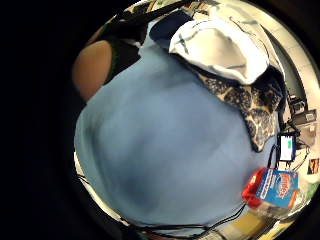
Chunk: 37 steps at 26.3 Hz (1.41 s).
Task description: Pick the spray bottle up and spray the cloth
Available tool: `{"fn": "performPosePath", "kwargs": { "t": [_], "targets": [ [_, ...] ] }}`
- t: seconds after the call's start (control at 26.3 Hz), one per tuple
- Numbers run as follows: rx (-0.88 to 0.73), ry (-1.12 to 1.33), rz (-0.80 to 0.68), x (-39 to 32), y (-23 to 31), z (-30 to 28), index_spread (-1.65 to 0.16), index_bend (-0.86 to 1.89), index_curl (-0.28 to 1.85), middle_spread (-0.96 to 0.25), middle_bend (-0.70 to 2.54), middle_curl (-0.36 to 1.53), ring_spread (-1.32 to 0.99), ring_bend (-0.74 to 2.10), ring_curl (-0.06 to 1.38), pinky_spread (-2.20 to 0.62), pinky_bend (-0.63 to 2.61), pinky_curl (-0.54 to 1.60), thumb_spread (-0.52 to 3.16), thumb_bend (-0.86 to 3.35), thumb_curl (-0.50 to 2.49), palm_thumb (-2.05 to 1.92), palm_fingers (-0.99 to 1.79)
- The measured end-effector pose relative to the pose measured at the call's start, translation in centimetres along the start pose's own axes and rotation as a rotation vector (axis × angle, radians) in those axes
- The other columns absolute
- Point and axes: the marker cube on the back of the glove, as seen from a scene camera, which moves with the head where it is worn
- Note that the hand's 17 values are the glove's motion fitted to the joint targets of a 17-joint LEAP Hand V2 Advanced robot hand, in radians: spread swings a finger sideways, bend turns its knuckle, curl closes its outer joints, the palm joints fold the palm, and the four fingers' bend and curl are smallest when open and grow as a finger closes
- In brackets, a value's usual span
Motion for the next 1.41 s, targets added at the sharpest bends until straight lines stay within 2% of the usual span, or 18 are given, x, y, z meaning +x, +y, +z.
{"fn": "performPosePath", "kwargs": {
  "t": [0.19, 0.46, 1.18, 1.29, 1.41],
  "targets": [
    [0.007, 0.008, -0.003, 0.0, -0.1, -0.5, -0.25, 0.27, 0.17, -0.02, 0.26, 0.13, 0.01, 0.18, 0.09, 0.13, 0.51, 0.16, 0.65, 0.36, 0.15, 0.57, 0.59],
    [-0.003, 0.011, -0.010, -0.2, 0.0, -0.4, -0.31, 0.25, 0.23, -0.03, 0.25, 0.19, 0.01, 0.17, 0.11, 0.17, 0.53, 0.21, 0.90, 0.34, 0.21, 0.61, 0.57],
    [0.015, 0.005, 0.013, 0.3, 0.8, -1.0, -0.35, 0.20, 0.32, -0.03, 0.20, 0.27, 0.02, 0.16, 0.14, 0.20, 0.52, 0.24, 1.12, 0.22, 0.30, 0.66, 0.56],
    [0.094, -0.036, 0.063, 0.7, 2.8, -3.1, -0.35, 0.17, 0.32, -0.04, 0.21, 0.29, 0.02, 0.17, 0.15, 0.20, 0.51, 0.24, 1.13, 0.18, 0.30, 0.63, 0.56],
    [0.308, -0.055, 0.136, 2.7, 6.0, -7.8, -0.35, 0.15, 0.32, -0.05, 0.23, 0.30, 0.02, 0.19, 0.15, 0.20, 0.51, 0.24, 1.14, 0.13, 0.29, 0.59, 0.58]
  ]
}}
